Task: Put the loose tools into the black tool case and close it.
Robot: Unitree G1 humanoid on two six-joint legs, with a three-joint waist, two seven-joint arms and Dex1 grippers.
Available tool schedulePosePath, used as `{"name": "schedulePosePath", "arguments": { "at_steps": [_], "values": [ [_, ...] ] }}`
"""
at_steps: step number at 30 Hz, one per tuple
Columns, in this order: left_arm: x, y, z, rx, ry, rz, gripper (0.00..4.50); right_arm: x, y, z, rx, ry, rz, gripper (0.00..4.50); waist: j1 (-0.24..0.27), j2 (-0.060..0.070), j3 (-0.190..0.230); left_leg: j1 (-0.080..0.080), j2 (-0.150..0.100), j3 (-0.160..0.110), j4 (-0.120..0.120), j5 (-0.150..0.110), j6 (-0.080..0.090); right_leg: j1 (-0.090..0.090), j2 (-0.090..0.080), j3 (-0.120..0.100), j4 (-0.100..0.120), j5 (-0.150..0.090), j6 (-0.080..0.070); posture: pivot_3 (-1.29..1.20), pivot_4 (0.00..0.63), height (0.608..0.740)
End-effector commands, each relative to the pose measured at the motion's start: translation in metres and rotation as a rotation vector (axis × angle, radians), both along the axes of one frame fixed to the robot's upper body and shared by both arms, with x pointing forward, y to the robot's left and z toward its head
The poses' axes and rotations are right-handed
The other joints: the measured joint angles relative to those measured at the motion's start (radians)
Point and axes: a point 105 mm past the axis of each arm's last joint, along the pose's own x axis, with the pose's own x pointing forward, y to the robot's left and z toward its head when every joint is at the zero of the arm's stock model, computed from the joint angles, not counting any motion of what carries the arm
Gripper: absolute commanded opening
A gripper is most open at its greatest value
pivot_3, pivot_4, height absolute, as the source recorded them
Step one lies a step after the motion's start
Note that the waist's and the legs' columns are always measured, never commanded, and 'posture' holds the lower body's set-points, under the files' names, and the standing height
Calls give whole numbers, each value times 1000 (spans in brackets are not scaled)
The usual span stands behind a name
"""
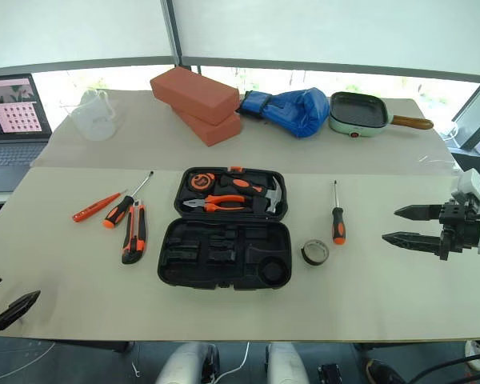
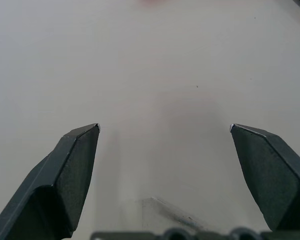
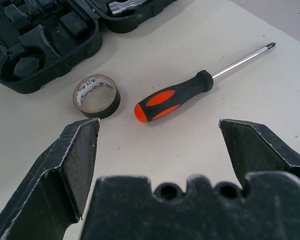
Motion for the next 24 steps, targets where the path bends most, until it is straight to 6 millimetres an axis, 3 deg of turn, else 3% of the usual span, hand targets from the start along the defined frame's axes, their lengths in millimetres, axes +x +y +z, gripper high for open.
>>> {"name": "schedulePosePath", "arguments": {
  "at_steps": [1, 8, 13, 16, 19, 24],
  "values": [
    [2, 2, 7, 10, -39, 14, 4500, 1, -2, 7, -22, -47, 14, 4454, 0, 0, 0, 0, 0, 0, 0, 0, 0, 0, 0, 0, 0, 0, 0, 0, 150, 738],
    [25, -3, 8, -11, -84, -5, 4500, 2, -13, 7, -83, -92, -53, 4454, 2, 0, 0, 0, 0, 0, 0, 0, 0, 0, 0, 0, 0, 0, 0, 0, 150, 738],
    [62, -34, 31, -76, -148, -140, 4500, 6, -20, 16, -152, -146, -177, 4454, 8, 0, 0, 0, 0, 0, 0, 0, 0, 0, 0, 0, 1, 0, 0, 0, 150, 738],
    [87, -67, 49, -122, -181, -279, 4500, 6, -11, 20, -141, -168, -277, 4454, 12, 0, 0, 0, -1, 0, 1, 0, 0, 1, 1, 0, 2, 0, 0, 0, 150, 738],
    [105, -110, 61, -202, -181, -455, 4500, 3, 13, 22, -80, -185, -337, 4454, 16, 0, 0, -1, -1, 0, 1, 0, 0, 0, 1, 0, 2, 1, 1, 0, 150, 738],
    [108, -184, 75, -278, -110, -797, 4500, 11, 54, 29, 37, -207, -464, 4454, 7, 0, 0, -1, -1, -1, 1, 1, -1, 0, 2, 1, 3, 1, 2, 0, 150, 738]
  ]
}}
